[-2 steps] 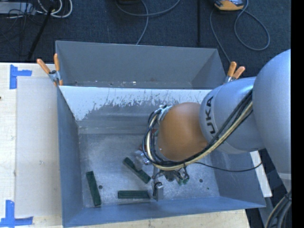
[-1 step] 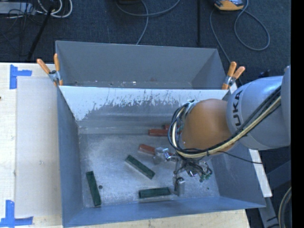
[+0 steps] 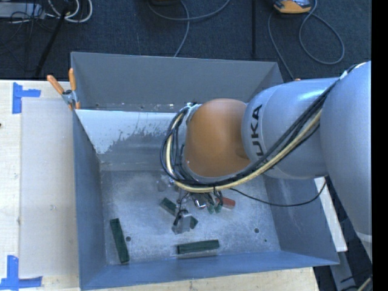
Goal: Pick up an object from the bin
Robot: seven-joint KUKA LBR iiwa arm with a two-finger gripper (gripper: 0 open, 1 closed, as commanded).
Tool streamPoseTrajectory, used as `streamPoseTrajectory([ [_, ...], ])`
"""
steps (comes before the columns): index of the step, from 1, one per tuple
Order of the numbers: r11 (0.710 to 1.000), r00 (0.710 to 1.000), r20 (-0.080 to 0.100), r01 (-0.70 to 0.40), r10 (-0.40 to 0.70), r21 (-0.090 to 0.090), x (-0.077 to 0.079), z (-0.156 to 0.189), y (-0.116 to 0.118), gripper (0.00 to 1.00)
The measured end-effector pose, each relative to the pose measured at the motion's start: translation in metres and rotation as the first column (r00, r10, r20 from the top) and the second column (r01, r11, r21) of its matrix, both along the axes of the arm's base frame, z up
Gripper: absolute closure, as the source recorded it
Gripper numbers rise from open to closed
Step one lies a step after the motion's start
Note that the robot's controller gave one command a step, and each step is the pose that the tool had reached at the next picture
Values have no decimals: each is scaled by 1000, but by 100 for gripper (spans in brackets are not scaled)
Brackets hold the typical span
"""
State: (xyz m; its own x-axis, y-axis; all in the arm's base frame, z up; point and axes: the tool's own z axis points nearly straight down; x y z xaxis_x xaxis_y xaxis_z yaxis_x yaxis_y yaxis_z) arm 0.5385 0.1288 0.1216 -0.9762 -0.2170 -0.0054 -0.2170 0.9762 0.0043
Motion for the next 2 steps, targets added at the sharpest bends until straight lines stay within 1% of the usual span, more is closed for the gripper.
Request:
streamPoseTrajectory([
  [1,1000,1000,-10,-27,27,-8,-1,-55,-56,0],
  [2,1000,1000,-5,-26,26,-5,1,-52,-53,100],
])
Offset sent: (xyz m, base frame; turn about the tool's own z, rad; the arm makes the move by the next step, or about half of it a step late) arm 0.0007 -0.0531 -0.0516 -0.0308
